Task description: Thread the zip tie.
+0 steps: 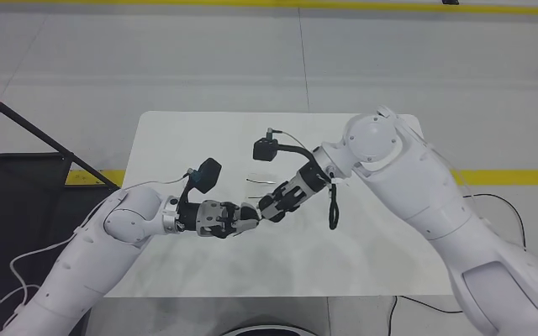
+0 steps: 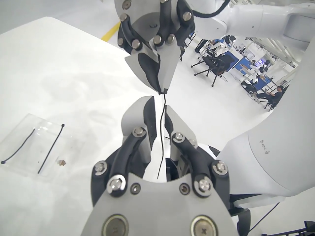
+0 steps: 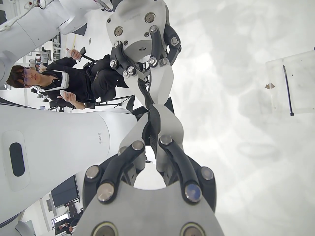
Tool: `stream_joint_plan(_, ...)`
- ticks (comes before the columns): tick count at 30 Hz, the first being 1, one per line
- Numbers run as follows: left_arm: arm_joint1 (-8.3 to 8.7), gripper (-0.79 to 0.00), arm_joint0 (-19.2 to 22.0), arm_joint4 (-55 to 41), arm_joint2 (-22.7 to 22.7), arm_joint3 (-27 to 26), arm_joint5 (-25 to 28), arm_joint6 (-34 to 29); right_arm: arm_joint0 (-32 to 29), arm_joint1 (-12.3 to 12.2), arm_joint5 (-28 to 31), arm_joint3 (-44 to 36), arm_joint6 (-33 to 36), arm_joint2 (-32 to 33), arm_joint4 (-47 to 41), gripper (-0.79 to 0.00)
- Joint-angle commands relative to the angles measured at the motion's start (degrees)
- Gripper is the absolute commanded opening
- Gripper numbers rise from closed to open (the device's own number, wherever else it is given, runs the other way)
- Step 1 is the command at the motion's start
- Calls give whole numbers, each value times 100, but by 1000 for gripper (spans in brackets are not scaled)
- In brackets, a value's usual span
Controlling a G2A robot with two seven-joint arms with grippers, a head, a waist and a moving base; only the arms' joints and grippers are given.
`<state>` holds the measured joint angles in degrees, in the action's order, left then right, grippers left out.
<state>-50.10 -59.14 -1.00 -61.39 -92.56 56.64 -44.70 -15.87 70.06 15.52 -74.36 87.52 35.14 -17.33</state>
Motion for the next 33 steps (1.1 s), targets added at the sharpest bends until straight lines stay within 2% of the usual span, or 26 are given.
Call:
stream_joint_plan(1, 2, -674, 9, -1, 11, 5, 2, -8, 11, 12, 3, 22, 17, -8, -6, -785)
stream_joint_plan(7, 8, -779, 37, -79, 49, 38, 23, -18, 40, 48, -1, 77, 29, -24, 6, -785)
stream_joint_plan(11, 14, -785, 59, -121, 48, 81, 32, -5, 43, 65, -4, 112, 21, -16, 3, -785)
stream_joint_plan(12, 15, -785, 62, -112, 36, 95, 25, 20, 41, 67, -7, 121, 11, -8, -4, -690)
stream_joint_plan(13, 15, -785, 60, -103, 27, 108, 11, 50, 36, 68, -9, 137, -14, 9, -12, -366)
stream_joint_plan(14, 14, -785, 59, -90, 6, 120, -3, 104, 28, 66, -10, 147, -39, 27, -15, -99)
stream_joint_plan(15, 13, -785, 53, -58, -13, 124, -11, 156, 16, 62, 0, 146, -59, 49, -16, 0)
stream_joint_plan(23, 1, -785, -84, 232, -261, 156, -76, 782, -299, -95, 292, 1, -209, 494, -100, 0)
stream_joint_plan(31, -49, -785, -366, 273, -657, 294, -78, 1976, -926, -317, 759, -397, -635, 1095, -204, 0)
stream_joint_plan(33, -56, -785, -413, 307, -678, 277, -76, 2066, -1040, -374, 813, -520, -688, 1249, -304, 0)
